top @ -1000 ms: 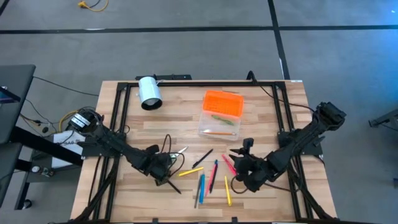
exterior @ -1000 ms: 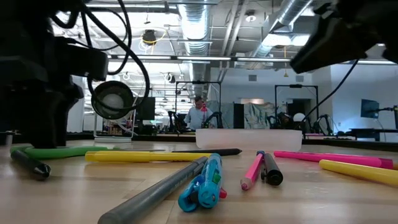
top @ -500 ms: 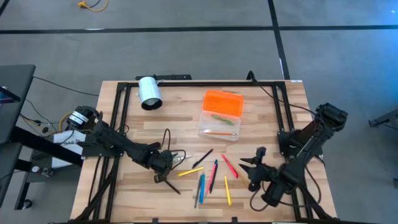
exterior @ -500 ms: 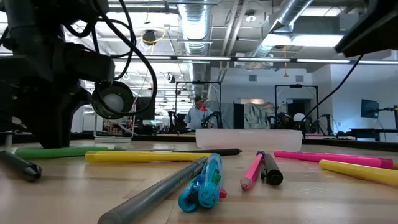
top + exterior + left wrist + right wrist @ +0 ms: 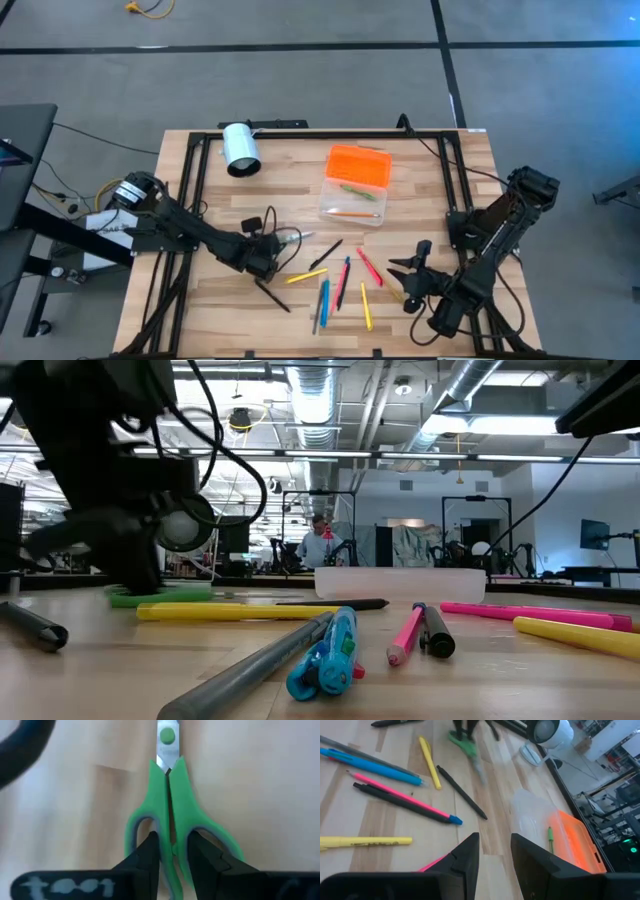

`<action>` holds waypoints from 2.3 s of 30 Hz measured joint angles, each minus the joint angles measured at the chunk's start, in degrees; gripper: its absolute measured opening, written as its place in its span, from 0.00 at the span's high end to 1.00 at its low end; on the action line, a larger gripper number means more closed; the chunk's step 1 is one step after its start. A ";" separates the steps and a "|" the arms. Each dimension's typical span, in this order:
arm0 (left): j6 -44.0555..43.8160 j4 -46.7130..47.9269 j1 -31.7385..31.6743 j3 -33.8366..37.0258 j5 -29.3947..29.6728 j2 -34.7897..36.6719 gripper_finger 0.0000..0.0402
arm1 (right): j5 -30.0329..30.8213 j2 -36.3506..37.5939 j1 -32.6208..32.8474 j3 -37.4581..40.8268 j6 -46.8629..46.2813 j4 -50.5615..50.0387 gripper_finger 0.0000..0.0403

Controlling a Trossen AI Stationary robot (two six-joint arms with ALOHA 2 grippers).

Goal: Pick & place school supplies into a supply box
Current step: Put the green scissors into the supply box

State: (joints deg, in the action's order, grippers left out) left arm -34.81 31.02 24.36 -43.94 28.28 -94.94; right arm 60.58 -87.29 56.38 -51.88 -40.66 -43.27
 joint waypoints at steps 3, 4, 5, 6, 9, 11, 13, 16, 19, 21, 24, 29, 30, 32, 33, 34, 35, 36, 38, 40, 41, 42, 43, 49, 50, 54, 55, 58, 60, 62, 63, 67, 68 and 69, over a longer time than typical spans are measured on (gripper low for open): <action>1.03 0.09 0.09 0.09 3.39 -0.12 0.84 | -0.01 0.00 -0.24 0.00 -0.05 0.14 0.73; 1.42 0.11 0.07 0.09 4.08 -0.12 0.84 | -0.02 -0.02 -0.24 0.00 -0.13 0.22 0.73; 1.72 0.11 0.07 0.09 4.94 -0.11 0.84 | 0.00 -0.02 -0.24 0.00 -0.42 0.20 0.73; 1.97 0.07 0.07 0.09 5.59 -0.11 0.83 | 0.00 -0.02 -0.27 0.00 -0.73 0.20 0.73; 3.07 0.02 0.07 0.09 6.52 -0.11 0.83 | 0.00 -0.02 -0.24 0.00 -1.44 0.22 0.73; 3.82 -0.10 0.07 0.09 6.65 -0.11 0.83 | 0.00 -0.02 -0.24 0.00 -1.88 0.22 0.73; 3.87 -0.15 0.07 0.05 6.56 -0.08 0.84 | 0.00 -0.02 -0.24 0.00 -2.44 0.21 0.73; 3.89 -0.20 0.09 0.02 6.55 -0.04 0.83 | 0.00 -0.02 -0.24 0.00 -2.49 0.22 0.73; 3.89 -0.33 0.11 0.00 6.61 -0.02 0.83 | 0.00 -0.02 -0.24 0.00 -2.51 0.27 0.73; 3.89 -0.37 0.11 -0.02 6.59 0.00 0.83 | 0.00 -0.02 -0.24 0.00 -2.54 0.39 0.73; 3.89 -0.41 0.12 -0.04 6.59 0.02 0.83 | -0.02 -0.02 -0.24 0.00 -2.92 0.42 0.73; 3.85 -0.57 0.13 -0.09 6.91 0.04 0.83 | -0.02 -0.02 -0.24 0.02 -2.99 0.42 0.73; 3.85 -0.57 0.13 -0.09 7.20 0.04 0.83 | -0.02 -0.02 -0.24 0.02 -2.99 0.42 0.73; 3.85 -0.75 0.17 -0.09 8.47 0.04 0.83 | -0.02 -0.02 -0.24 0.02 -2.99 0.42 0.73; 3.86 -1.12 0.17 -0.09 8.94 0.04 0.83 | -0.02 -0.02 -0.24 0.02 -2.99 0.40 0.73; 3.89 -1.49 0.17 -0.09 9.64 0.04 0.83 | -0.02 -0.02 -0.24 0.02 -2.99 0.42 0.73; 4.09 -1.83 0.17 -0.09 10.40 0.07 0.83 | -0.02 -0.02 -0.24 0.02 -2.99 0.42 0.73; 4.31 -2.19 0.17 -0.10 11.27 0.07 0.83 | -0.02 -0.02 -0.24 0.02 -2.99 0.41 0.73; 5.11 -2.74 0.09 -0.15 12.68 0.09 0.83 | -0.02 -0.02 -0.24 0.02 -2.99 0.42 0.73; 6.25 -3.18 -0.19 -0.34 14.38 0.09 0.83 | -0.02 -0.02 -0.24 0.02 -2.99 0.42 0.73; 6.99 -3.41 -0.36 -0.65 15.17 0.09 0.83 | -0.02 -0.02 -0.24 0.02 -2.99 0.41 0.73; 7.73 -3.56 -0.57 -1.16 16.10 0.09 0.83 | -0.01 -0.02 -0.27 0.02 -2.99 0.40 0.73; 8.66 -3.74 -0.77 -1.75 17.17 0.11 0.83 | 0.11 -0.02 -0.27 0.02 -2.99 0.40 0.73; 17.80 -6.00 -1.98 -6.32 22.18 0.15 0.83 | 0.85 -0.02 -0.27 0.02 -3.21 0.42 0.73; 19.67 -6.73 -2.36 -7.08 22.46 0.15 0.83 | 0.85 -0.02 -0.25 0.02 -3.43 0.42 0.73; 28.72 -12.69 -4.66 -9.45 23.27 0.15 0.82 | 0.87 -0.02 -0.27 0.02 -3.93 0.42 0.73; 31.74 -15.25 -5.40 -9.73 23.15 0.15 0.82 | 0.85 -0.02 -0.27 0.02 -3.94 0.42 0.73; 40.60 -23.58 -8.19 -10.28 20.94 0.15 0.82 | 0.85 -0.02 -0.26 0.02 -3.96 0.44 0.73; 45.20 -28.32 -10.63 -10.49 17.63 0.15 0.82 | 0.85 -0.02 -0.22 0.02 -3.98 0.42 0.73; 48.31 -31.56 -13.34 -10.74 14.19 0.15 0.82 | 0.85 -0.02 -0.16 0.02 -3.98 0.44 0.73; 49.43 -33.09 -14.70 -10.79 12.54 0.15 0.82 | 0.84 -0.02 -0.16 0.02 -3.98 0.44 0.73; 51.73 -37.88 -20.00 -10.80 5.67 0.15 0.82 | 0.85 -0.02 -0.16 0.02 -4.00 0.44 0.73; 51.78 -38.88 -21.27 -10.80 3.57 0.15 0.82 | 0.85 -0.02 -0.16 0.02 -3.99 0.44 0.73; 51.78 -39.94 -22.43 -10.80 1.36 0.15 0.82 | 0.85 -0.02 -0.16 0.02 -3.98 0.44 0.73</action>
State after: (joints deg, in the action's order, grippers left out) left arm 16.97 -8.92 1.93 -54.74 29.64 -94.78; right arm 61.43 -87.31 56.23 -51.86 -44.64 -42.83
